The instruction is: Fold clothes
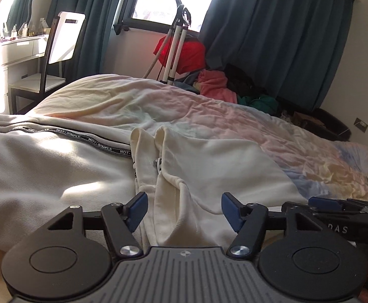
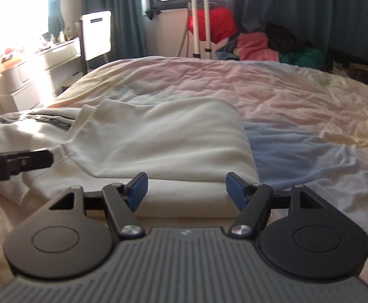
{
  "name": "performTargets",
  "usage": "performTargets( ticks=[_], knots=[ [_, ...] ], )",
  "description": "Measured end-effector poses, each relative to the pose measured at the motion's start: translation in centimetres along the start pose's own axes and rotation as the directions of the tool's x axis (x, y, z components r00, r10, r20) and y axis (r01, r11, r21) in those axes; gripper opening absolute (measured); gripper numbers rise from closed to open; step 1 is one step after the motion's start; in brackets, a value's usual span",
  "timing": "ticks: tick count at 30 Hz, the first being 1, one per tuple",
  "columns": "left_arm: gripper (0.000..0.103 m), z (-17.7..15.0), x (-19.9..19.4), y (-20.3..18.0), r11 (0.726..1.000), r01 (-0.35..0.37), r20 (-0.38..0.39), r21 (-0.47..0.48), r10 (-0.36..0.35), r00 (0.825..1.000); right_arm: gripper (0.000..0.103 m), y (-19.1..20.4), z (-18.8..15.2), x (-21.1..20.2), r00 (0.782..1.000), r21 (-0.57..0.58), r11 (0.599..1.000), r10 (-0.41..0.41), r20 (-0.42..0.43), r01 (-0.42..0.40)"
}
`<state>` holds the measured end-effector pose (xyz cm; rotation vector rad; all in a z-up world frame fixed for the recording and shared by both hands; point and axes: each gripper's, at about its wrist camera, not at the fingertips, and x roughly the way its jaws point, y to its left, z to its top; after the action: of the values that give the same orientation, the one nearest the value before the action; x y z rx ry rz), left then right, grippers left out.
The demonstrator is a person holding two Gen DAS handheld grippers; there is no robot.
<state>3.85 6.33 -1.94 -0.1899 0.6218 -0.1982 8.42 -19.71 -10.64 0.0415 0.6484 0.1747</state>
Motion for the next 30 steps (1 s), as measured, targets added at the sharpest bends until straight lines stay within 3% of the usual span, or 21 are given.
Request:
performTargets(
  ticks=[2, 4, 5, 7, 8, 12, 14, 19, 22, 28, 30],
  knots=[
    [0.052, -0.3, 0.7, -0.1, 1.000, -0.015, -0.022, 0.016, 0.015, 1.000, 0.070, -0.9, -0.1, 1.3, 0.999, 0.040, 0.999, 0.005, -0.040, -0.003],
    [0.037, -0.7, 1.1, -0.3, 0.999, -0.030, -0.040, 0.039, 0.031, 0.999, 0.072, -1.3, -0.2, 1.9, 0.998, 0.061, 0.998, 0.015, -0.054, -0.012],
    [0.024, -0.9, 1.2, -0.4, 0.998, -0.027, -0.045, 0.048, 0.029, 0.999, 0.073, -1.3, -0.3, 2.0, 0.998, 0.064, 0.998, 0.018, -0.055, -0.014],
    [0.018, -1.0, 0.9, -0.6, 0.999, -0.016, -0.038, 0.043, 0.018, 0.999, 0.073, -1.0, -0.3, 2.2, 0.998, 0.049, 0.999, 0.007, -0.057, -0.005],
    [0.007, -1.0, 0.4, -0.7, 0.999, -0.008, -0.026, 0.031, 0.009, 1.000, 0.073, -0.9, -0.3, 2.2, 0.998, 0.038, 0.999, 0.002, -0.058, 0.001],
    [0.007, -0.5, -2.0, -0.7, 0.999, 0.043, -0.002, -0.030, -0.043, 0.999, 0.073, -1.0, -0.1, 1.5, 0.999, 0.042, 0.999, 0.002, -0.054, 0.000],
    [0.007, -0.5, -2.5, -0.5, 0.997, 0.052, -0.026, -0.064, -0.054, 0.998, 0.072, -1.4, 0.0, 1.0, 0.999, 0.068, 0.998, 0.012, -0.050, -0.009],
    [0.008, -1.6, -0.1, -0.3, 0.999, -0.011, -0.114, -0.052, 0.005, 0.993, 0.073, -1.4, -0.1, 1.4, 0.997, 0.073, 0.997, 0.016, -0.075, -0.011],
    [0.008, -1.9, 0.8, -0.2, 0.999, -0.027, -0.125, -0.043, 0.021, 0.992, 0.073, -1.0, -0.1, 1.8, 0.997, 0.049, 0.999, 0.003, -0.080, 0.001],
    [0.031, -1.6, -0.1, 0.2, 0.997, -0.030, -0.083, -0.077, 0.024, 0.996, 0.073, -0.9, -0.3, 1.7, 0.997, 0.037, 0.999, -0.003, -0.078, 0.006],
    [0.055, -1.4, -0.4, 0.4, 0.995, -0.026, -0.075, -0.100, 0.018, 0.997, 0.073, -0.9, -0.3, 1.7, 0.997, 0.033, 0.999, -0.005, -0.076, 0.008]
  ],
)
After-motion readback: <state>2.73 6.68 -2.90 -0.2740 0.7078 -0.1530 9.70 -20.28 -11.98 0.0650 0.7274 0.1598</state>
